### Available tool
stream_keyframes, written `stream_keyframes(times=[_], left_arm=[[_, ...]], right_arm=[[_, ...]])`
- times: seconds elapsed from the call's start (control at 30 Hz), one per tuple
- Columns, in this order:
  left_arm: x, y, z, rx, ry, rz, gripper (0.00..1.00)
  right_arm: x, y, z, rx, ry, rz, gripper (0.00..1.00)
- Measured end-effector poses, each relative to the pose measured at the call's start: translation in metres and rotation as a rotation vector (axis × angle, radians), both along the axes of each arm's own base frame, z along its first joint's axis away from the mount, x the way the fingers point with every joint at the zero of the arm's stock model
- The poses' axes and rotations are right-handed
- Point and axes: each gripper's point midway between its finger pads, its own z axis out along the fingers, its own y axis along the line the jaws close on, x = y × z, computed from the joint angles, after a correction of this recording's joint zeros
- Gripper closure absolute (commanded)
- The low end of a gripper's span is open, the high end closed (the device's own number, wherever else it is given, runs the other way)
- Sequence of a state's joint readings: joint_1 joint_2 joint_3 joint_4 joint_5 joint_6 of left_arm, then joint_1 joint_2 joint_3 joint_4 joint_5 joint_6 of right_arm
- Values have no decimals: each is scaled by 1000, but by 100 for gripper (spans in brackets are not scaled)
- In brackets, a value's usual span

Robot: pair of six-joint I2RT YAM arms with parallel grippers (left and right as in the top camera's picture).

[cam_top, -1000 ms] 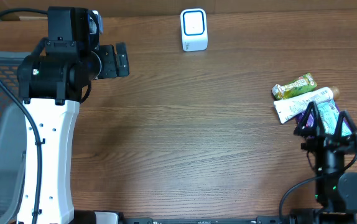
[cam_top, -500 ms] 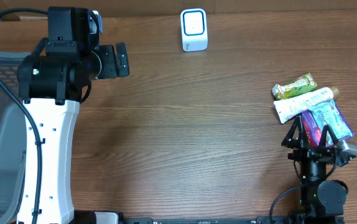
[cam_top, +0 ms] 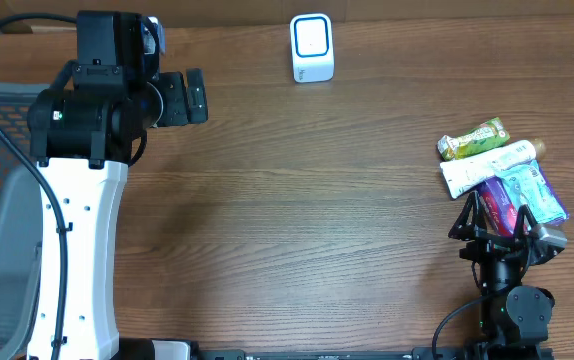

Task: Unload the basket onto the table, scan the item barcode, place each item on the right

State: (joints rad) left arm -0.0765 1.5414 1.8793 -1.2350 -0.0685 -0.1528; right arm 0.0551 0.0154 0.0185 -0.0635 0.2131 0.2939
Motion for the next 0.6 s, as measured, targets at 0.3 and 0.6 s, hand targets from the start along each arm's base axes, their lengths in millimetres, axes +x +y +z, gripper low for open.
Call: stream_keyframes(times=[0.3, 0.6], left_arm=[[0, 0, 0, 0, 0, 0, 0], [0, 0, 0, 0, 0, 0, 0]], right_arm=[[0, 0, 0, -10, 2, 0, 0], [0, 0, 0, -10, 2, 0, 0]])
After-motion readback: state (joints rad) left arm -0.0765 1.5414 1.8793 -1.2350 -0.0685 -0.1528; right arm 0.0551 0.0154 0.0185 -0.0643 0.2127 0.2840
